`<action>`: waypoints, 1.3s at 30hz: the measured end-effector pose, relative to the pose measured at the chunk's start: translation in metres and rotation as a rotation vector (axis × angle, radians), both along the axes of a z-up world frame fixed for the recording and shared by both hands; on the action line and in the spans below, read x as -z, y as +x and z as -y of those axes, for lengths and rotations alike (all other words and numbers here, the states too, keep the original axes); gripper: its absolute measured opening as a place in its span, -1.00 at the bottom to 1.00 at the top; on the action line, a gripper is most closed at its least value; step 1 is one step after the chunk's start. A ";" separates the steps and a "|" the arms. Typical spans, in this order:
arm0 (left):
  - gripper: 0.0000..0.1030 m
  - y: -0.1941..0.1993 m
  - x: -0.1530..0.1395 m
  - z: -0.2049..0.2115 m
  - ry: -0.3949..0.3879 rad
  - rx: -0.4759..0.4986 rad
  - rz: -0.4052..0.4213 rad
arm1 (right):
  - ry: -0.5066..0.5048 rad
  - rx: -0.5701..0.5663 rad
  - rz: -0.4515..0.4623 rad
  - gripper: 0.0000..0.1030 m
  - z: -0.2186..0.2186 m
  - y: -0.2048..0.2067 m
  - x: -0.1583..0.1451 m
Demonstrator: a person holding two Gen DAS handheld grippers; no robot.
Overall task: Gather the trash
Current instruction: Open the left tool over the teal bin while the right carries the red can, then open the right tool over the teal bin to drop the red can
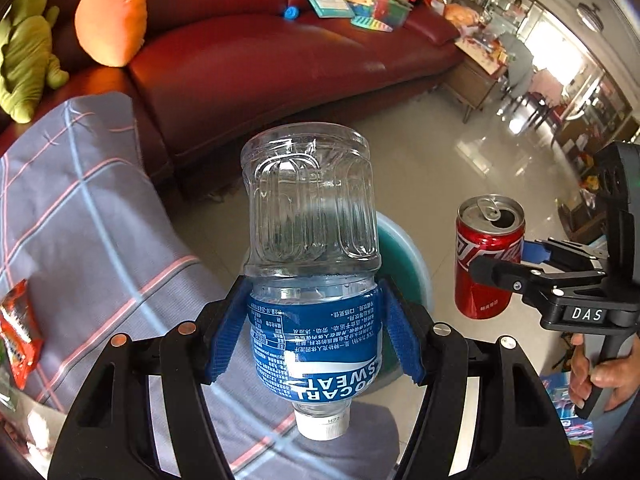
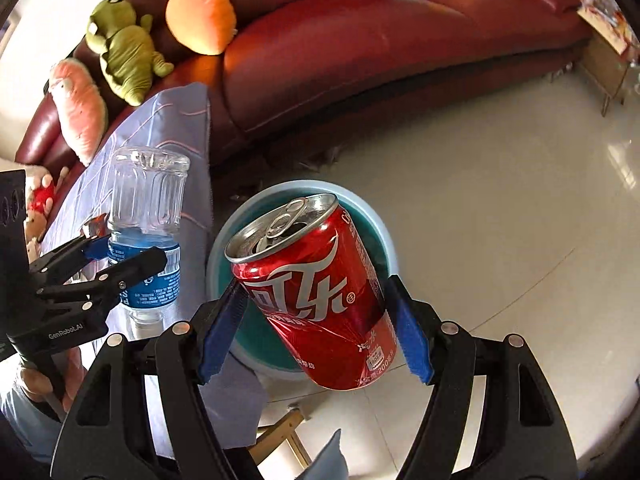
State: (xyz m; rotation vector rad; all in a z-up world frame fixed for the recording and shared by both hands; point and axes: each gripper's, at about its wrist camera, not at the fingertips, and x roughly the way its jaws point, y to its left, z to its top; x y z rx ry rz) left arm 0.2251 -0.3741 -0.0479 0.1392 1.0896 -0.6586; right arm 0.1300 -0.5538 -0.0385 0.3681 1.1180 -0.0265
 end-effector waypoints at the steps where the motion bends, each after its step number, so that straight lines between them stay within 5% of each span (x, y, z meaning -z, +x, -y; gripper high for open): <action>1: 0.29 0.002 0.002 0.002 -0.003 0.003 -0.005 | 0.001 0.007 -0.005 0.30 0.003 0.001 0.002; 18: 0.34 0.021 0.046 0.002 0.041 -0.015 -0.070 | 0.022 0.041 -0.051 0.31 -0.002 0.019 0.018; 24: 0.35 0.019 0.045 -0.013 0.031 -0.028 -0.072 | 0.017 0.013 -0.055 0.31 -0.014 0.027 0.018; 31: 0.67 0.005 0.033 -0.033 0.011 -0.040 -0.045 | 0.019 -0.014 -0.070 0.31 -0.026 0.033 0.020; 39: 0.76 -0.011 0.020 -0.060 -0.009 -0.063 -0.029 | 0.089 -0.065 -0.117 0.35 -0.049 0.046 0.037</action>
